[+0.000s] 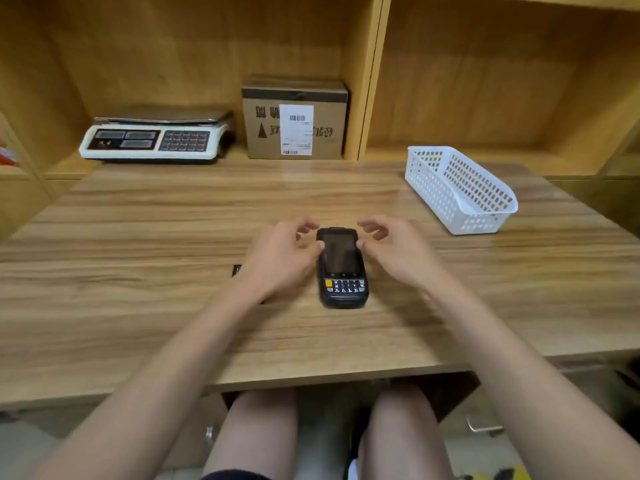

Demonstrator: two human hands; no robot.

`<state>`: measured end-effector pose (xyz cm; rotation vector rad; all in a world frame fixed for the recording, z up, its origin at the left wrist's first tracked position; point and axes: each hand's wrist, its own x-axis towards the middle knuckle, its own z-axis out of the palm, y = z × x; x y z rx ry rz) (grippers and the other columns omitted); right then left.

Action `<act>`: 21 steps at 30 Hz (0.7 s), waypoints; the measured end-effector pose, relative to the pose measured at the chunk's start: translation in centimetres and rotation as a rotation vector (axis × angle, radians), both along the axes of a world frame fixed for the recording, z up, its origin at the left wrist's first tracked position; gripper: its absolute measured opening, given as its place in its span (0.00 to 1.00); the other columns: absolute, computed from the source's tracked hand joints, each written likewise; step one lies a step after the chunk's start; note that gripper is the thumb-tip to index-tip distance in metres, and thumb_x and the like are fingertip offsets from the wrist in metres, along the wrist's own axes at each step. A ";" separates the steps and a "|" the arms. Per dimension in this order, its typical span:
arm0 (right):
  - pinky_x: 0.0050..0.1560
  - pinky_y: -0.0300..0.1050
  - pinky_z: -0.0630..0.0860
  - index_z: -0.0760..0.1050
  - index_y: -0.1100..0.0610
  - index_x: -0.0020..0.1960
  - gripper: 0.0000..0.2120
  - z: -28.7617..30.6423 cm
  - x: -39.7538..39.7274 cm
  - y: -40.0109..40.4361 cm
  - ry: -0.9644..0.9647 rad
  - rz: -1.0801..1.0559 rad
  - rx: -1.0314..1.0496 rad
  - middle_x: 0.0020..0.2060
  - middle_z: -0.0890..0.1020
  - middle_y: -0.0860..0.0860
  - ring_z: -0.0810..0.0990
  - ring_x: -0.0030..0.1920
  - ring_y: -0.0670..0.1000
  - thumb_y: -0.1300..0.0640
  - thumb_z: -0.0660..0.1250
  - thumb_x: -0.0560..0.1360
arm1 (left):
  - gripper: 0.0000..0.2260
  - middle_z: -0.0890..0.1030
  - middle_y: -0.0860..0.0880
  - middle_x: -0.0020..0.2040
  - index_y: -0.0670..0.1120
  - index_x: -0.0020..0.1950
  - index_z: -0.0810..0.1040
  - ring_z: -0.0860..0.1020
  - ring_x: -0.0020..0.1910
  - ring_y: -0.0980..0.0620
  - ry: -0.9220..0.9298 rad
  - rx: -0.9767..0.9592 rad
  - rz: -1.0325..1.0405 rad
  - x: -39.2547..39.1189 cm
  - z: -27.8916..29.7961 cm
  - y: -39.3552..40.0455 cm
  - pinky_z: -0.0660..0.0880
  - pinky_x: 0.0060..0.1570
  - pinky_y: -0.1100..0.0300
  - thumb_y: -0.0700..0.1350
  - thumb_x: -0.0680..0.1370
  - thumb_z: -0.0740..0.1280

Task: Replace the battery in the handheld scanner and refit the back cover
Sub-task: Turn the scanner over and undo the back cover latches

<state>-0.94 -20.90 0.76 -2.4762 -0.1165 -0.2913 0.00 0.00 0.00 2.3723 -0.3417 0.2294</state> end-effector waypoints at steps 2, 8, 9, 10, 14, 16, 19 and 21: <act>0.56 0.45 0.76 0.79 0.51 0.62 0.17 -0.4 -0.1 0.0 0.015 -0.007 0.004 0.53 0.83 0.48 0.80 0.52 0.48 0.54 0.71 0.74 | 0.16 0.85 0.53 0.55 0.55 0.59 0.80 0.82 0.54 0.51 -0.018 0.050 0.004 -0.2 -0.5 -0.2 0.77 0.57 0.50 0.57 0.73 0.67; 0.60 0.45 0.76 0.80 0.51 0.62 0.15 -2.1 -0.7 -0.1 0.067 0.004 0.044 0.54 0.85 0.48 0.82 0.54 0.46 0.54 0.69 0.76 | 0.12 0.87 0.52 0.51 0.56 0.56 0.82 0.83 0.55 0.52 -0.017 0.095 0.037 -1.3 -1.9 -0.2 0.77 0.55 0.51 0.56 0.74 0.68; 0.61 0.45 0.76 0.80 0.51 0.63 0.15 -2.3 -0.9 -0.1 0.070 0.003 0.056 0.55 0.85 0.48 0.82 0.55 0.45 0.53 0.69 0.76 | 0.12 0.87 0.52 0.51 0.56 0.57 0.82 0.83 0.56 0.53 -0.024 0.107 0.039 -1.4 -2.0 -0.3 0.77 0.56 0.52 0.55 0.75 0.69; 0.62 0.44 0.75 0.80 0.52 0.63 0.15 -2.4 -1.0 -0.1 0.070 0.004 0.072 0.55 0.85 0.47 0.81 0.56 0.45 0.53 0.68 0.77 | 0.12 0.87 0.52 0.52 0.55 0.58 0.82 0.82 0.56 0.53 -0.034 0.118 0.040 -1.5 -2.0 -0.3 0.76 0.56 0.52 0.55 0.75 0.69; 0.63 0.43 0.74 0.80 0.51 0.63 0.14 -2.6 -1.6 -0.1 0.076 0.019 0.110 0.58 0.85 0.47 0.81 0.60 0.45 0.56 0.65 0.79 | 0.14 0.86 0.54 0.50 0.54 0.60 0.82 0.82 0.53 0.50 -0.060 0.138 0.027 -1.7 -2.0 -0.2 0.76 0.55 0.50 0.56 0.76 0.68; 0.64 0.43 0.74 0.80 0.51 0.64 0.15 -2.7 -2.0 -0.2 0.083 0.017 0.117 0.59 0.84 0.47 0.81 0.61 0.46 0.58 0.63 0.80 | 0.16 0.86 0.56 0.47 0.54 0.62 0.81 0.82 0.50 0.49 -0.052 0.138 0.022 -1.7 -2.2 -0.2 0.76 0.54 0.50 0.56 0.77 0.66; 0.69 0.47 0.72 0.76 0.51 0.68 0.20 -2.8 -2.5 -0.1 0.104 0.031 0.131 0.62 0.82 0.49 0.78 0.65 0.47 0.64 0.63 0.79 | 0.17 0.87 0.54 0.49 0.53 0.64 0.81 0.82 0.50 0.47 -0.056 0.136 0.035 -1.8 -2.7 -0.4 0.76 0.55 0.51 0.56 0.77 0.65; 0.70 0.49 0.71 0.74 0.50 0.70 0.23 -3.0 -2.7 -0.1 0.101 0.051 0.122 0.64 0.81 0.49 0.77 0.67 0.47 0.66 0.64 0.77 | 0.17 0.87 0.52 0.54 0.53 0.65 0.81 0.83 0.54 0.47 -0.058 0.130 0.047 -1.9 -2.9 -0.5 0.77 0.57 0.51 0.56 0.78 0.65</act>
